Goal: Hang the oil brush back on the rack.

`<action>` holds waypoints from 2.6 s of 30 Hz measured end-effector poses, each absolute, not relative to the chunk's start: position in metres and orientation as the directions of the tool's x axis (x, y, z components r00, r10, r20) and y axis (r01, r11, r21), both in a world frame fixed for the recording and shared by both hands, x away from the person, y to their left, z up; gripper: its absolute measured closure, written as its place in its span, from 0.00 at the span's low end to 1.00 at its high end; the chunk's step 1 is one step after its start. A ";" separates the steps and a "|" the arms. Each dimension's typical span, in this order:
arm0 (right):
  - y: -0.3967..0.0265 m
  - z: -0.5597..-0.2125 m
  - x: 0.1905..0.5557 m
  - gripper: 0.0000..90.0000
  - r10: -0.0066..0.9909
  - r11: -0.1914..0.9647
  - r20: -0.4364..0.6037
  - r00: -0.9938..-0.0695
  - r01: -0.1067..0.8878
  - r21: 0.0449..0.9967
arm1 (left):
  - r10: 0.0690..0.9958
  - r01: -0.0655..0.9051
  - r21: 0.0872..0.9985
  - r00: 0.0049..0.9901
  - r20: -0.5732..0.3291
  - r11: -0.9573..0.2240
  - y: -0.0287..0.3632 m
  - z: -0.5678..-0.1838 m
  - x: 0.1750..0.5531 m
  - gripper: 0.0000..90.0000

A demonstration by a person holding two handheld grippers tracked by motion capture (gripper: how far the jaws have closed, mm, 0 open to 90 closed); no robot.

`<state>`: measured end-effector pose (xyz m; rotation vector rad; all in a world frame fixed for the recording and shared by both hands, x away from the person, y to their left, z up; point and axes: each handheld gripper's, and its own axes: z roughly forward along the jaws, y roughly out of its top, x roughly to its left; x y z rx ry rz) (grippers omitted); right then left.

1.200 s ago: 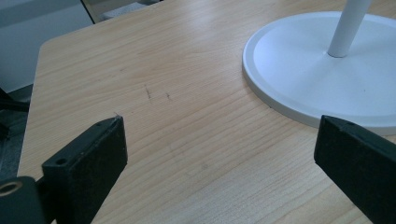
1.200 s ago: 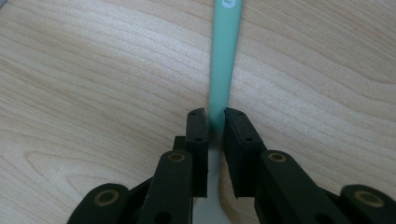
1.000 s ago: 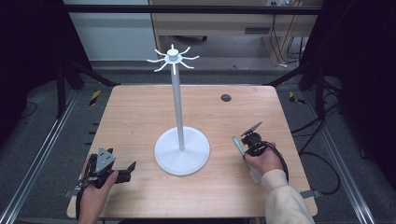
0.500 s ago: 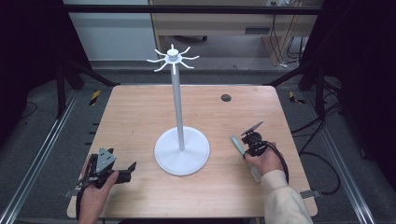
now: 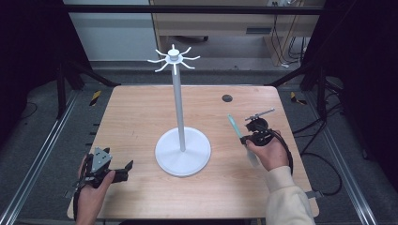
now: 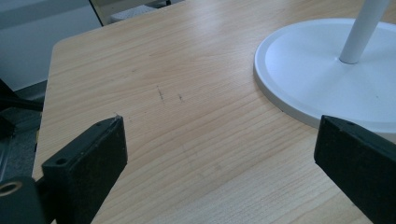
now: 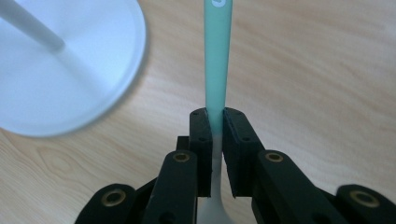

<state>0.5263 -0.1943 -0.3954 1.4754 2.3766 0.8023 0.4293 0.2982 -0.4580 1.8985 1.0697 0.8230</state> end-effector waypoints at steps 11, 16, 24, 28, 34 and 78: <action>-0.181 -0.387 0.538 0.91 0.853 0.288 0.143 -0.502 0.680 0.674 | 0.893 0.382 0.861 0.421 0.160 -0.335 0.300 -0.459 0.431 0.02; -0.175 -0.388 0.536 0.91 0.841 0.291 0.142 -0.521 0.659 0.693 | 0.894 0.377 0.864 0.417 0.163 -0.333 0.301 -0.458 0.431 0.02; -0.171 -0.373 0.526 0.91 0.823 0.263 0.142 -0.550 0.591 0.763 | 0.896 0.372 0.868 0.414 0.161 -0.328 0.304 -0.457 0.430 0.02; -0.170 -0.361 0.519 0.91 0.816 0.242 0.133 -0.563 0.541 0.806 | 0.898 0.371 0.870 0.409 0.161 -0.325 0.307 -0.456 0.430 0.02; -0.167 -0.346 0.511 0.91 0.805 0.221 0.118 -0.581 0.479 0.850 | 0.909 0.375 0.877 0.391 0.145 -0.302 0.313 -0.455 0.431 0.02; -0.161 -0.288 0.470 0.91 0.748 0.125 0.092 -0.657 0.276 0.953 | 0.906 0.369 0.879 0.398 0.145 -0.302 0.313 -0.454 0.430 0.02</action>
